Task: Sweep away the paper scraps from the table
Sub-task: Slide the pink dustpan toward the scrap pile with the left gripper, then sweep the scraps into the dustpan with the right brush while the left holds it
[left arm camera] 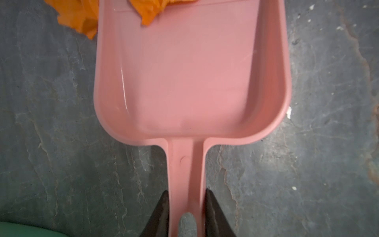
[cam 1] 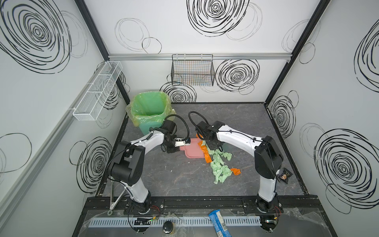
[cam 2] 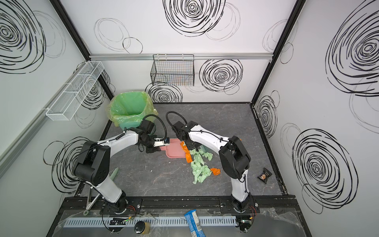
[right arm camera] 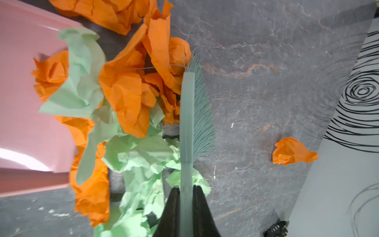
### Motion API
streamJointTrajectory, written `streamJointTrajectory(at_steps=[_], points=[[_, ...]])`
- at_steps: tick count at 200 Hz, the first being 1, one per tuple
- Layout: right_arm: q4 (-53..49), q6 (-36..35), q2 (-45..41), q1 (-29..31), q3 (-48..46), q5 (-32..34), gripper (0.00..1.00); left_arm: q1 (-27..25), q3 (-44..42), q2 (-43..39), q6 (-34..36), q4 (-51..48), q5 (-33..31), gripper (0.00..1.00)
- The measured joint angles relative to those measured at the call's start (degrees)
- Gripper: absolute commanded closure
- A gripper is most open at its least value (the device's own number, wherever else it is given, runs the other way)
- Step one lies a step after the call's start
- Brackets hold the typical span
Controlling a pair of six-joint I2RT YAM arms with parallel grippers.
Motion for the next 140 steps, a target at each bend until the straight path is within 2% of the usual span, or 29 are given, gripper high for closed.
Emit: streamJointTrajectory(at_steps=[73, 140], points=[[0.0, 1.9, 1.6, 4.9, 5.4, -5.6, 1.00, -2.1, 2.0, 0.8, -2.2, 0.3, -0.7, 1.00], [-1.3, 3.3, 0.7, 5.0, 6.7, -6.8, 1.00, -2.2, 2.2, 1.1, -2.5, 0.3, 0.4, 1.00]])
